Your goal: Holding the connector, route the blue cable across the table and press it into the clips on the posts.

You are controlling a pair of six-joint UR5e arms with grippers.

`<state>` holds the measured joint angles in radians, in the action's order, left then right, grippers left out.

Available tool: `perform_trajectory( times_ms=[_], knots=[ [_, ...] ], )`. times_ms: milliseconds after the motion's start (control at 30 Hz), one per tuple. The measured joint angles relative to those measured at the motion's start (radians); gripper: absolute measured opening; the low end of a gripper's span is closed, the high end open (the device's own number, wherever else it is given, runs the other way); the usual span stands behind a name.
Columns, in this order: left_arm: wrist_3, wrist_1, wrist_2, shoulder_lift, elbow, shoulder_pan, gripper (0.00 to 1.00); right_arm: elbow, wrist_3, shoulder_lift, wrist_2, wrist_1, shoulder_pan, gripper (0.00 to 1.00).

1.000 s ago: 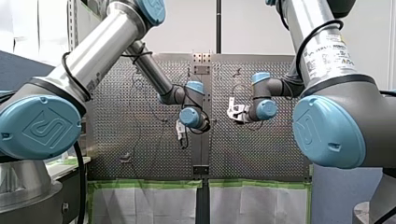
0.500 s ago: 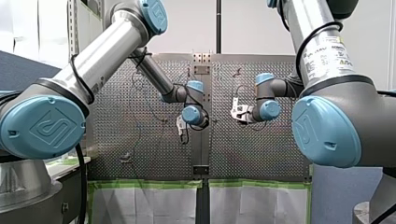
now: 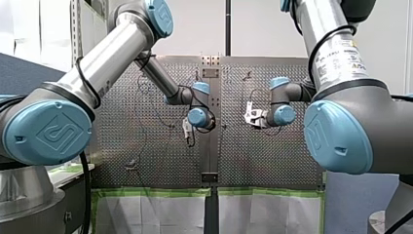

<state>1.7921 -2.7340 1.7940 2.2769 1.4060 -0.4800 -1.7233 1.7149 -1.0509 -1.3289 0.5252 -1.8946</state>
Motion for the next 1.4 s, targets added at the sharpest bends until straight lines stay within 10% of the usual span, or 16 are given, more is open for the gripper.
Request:
perform_trajectory(
  times_ms=[200,467,967,1400],
  knots=[
    [-0.026,-0.04,0.004,0.0,0.0,-0.004,0.25,0.018,0.0,0.01,0.011,0.004,0.014,0.0],
    [-0.082,-0.104,0.037,-0.001,0.0,-0.028,1.0,0.046,0.0,0.011,0.04,0.006,0.028,0.0],
    [-0.094,-0.231,0.15,-0.045,0.025,-0.096,1.0,0.049,-0.007,0.013,0.06,0.018,0.05,0.0],
    [-0.054,-0.193,0.256,-0.074,0.066,-0.203,1.0,0.049,-0.012,0.013,0.086,0.015,0.055,0.0]
  ],
)
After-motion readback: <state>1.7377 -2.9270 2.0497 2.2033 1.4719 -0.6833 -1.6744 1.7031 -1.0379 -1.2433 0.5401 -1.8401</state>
